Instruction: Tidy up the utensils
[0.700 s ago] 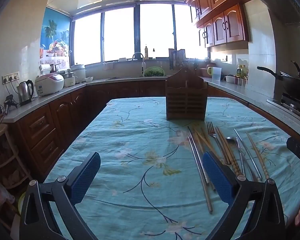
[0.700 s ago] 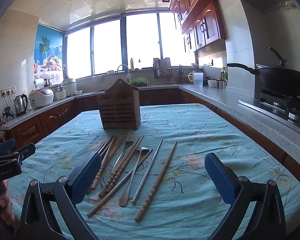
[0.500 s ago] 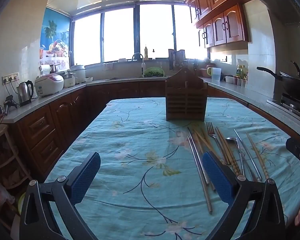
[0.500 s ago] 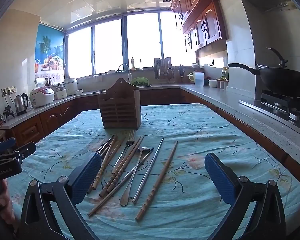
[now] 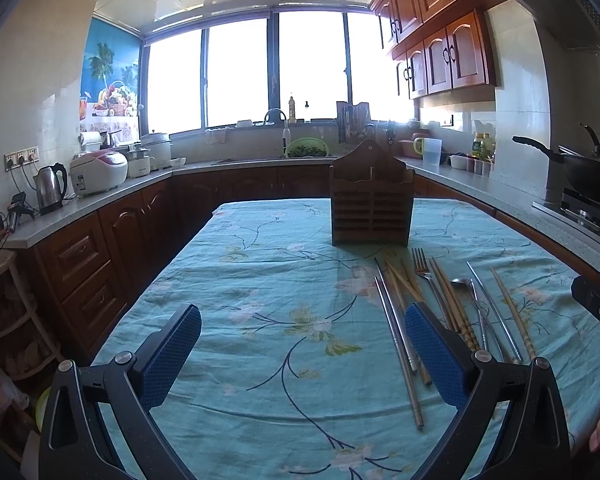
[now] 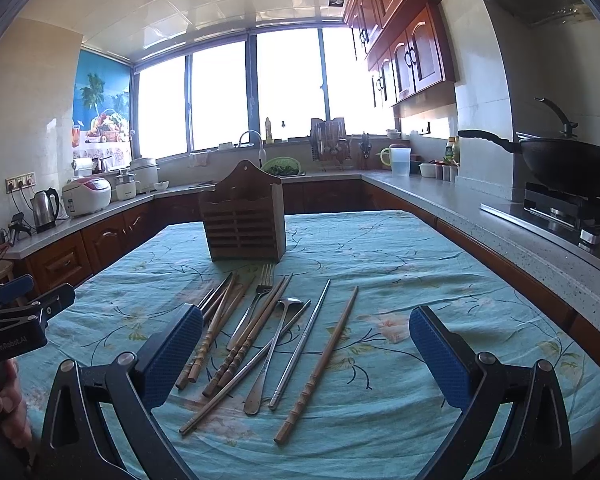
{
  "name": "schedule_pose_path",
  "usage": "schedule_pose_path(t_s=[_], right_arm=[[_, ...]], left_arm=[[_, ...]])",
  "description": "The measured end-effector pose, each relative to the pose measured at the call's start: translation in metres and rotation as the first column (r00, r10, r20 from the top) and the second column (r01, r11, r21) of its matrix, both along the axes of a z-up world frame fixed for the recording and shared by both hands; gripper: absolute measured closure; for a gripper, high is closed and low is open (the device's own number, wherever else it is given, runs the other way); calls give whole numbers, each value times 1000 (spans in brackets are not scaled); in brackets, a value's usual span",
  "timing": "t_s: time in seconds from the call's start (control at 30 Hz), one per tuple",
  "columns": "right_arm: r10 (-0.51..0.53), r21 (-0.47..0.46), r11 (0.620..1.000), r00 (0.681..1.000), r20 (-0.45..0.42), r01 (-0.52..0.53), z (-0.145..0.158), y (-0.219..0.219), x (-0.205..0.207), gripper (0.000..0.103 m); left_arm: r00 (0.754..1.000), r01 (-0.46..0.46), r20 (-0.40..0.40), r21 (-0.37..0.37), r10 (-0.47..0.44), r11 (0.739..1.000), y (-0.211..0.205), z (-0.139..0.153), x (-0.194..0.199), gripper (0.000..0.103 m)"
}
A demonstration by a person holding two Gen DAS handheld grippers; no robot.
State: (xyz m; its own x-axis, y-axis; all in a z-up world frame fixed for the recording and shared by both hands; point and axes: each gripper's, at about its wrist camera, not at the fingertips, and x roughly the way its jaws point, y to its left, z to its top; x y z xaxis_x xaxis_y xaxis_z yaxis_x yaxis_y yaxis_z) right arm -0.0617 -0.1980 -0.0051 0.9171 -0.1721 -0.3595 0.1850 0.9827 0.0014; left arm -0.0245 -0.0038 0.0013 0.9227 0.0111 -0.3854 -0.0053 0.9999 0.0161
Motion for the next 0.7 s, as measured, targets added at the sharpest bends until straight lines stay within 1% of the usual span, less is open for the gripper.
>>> schedule_pose_path(t_s=[0.33,0.53,0.7], right_arm=[[2,2,1000,1000,15,-2,2,1,0,0],[2,19,1000,1000,22,-2,3,0,-1,0],[-1,14,1000,1000,-17,1,2,0,0,0]], left_arm=[[1000,-1,0,-1,1,1000,0,0,1,1],[1000,-2,-3,-2,2,1000,0,-2,2,1],[1000,0,-24,-19,0,1000,2,-2,6,1]])
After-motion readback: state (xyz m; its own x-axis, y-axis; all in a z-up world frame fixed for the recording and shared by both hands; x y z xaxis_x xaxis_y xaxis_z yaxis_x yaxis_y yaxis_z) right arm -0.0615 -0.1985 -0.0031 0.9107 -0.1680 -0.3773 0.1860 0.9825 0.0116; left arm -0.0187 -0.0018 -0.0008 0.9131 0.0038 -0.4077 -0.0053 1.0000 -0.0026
